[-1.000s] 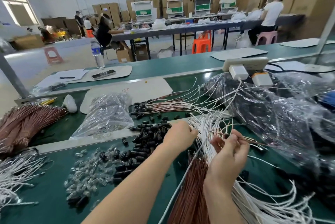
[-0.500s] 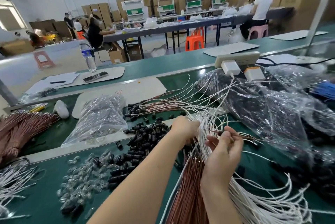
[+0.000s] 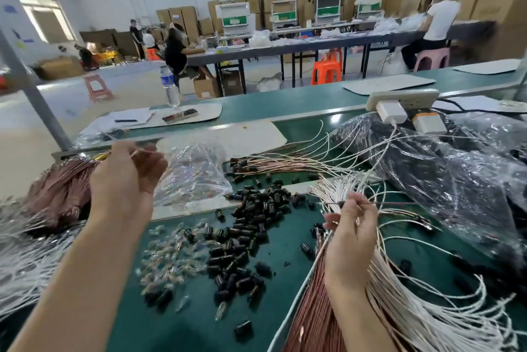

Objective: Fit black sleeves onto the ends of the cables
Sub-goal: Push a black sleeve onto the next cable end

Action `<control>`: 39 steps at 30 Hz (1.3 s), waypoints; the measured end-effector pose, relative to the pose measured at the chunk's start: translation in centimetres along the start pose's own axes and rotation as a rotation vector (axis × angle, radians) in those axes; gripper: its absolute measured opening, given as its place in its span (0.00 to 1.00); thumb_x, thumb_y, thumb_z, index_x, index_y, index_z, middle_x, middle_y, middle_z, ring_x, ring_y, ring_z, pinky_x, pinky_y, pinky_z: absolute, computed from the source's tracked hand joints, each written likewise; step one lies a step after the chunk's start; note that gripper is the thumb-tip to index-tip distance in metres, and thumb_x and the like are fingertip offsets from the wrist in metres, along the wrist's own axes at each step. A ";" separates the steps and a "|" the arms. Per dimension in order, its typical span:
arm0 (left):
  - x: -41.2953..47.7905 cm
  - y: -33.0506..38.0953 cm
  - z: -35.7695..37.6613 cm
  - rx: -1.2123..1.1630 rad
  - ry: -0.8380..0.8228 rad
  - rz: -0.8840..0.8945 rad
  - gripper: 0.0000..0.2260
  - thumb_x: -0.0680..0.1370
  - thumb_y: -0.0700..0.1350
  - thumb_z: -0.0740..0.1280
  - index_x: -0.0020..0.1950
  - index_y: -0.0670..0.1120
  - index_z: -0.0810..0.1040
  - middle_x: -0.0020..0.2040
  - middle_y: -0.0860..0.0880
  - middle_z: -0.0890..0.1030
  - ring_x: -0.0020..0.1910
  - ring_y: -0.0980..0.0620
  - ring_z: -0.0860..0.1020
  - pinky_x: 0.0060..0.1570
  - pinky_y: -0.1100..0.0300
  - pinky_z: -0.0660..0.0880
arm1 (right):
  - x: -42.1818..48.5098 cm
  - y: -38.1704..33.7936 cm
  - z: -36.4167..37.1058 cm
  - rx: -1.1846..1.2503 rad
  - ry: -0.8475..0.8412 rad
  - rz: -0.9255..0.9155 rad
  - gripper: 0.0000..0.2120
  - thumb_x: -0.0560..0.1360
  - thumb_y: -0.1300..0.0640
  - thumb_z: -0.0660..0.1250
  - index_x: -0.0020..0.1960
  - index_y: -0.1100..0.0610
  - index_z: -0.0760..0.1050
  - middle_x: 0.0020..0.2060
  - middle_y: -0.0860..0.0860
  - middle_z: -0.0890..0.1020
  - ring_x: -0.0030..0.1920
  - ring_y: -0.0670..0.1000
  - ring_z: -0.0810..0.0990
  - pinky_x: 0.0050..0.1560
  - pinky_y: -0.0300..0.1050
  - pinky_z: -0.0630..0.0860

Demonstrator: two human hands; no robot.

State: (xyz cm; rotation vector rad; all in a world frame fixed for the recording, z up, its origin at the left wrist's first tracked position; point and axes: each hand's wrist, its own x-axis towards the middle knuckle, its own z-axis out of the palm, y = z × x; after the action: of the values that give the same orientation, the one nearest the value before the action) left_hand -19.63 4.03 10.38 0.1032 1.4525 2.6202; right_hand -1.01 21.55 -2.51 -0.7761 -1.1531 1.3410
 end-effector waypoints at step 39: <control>-7.7 -13.3 -7.6 1.176 -0.550 0.704 0.03 0.82 0.54 0.59 0.54 0.60 0.71 0.50 0.65 0.73 0.49 0.60 0.74 0.51 0.66 0.70 | -1.5 0.3 1.3 0.457 -0.476 0.630 0.11 0.76 0.62 0.66 0.53 0.58 0.86 0.48 0.57 0.86 0.47 0.54 0.87 0.46 0.43 0.83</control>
State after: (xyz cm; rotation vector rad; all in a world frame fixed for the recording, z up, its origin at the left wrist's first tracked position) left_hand -11.76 3.40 -4.79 1.4945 2.7175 1.3677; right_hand -2.08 19.91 -2.67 -0.5032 -0.9178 2.3129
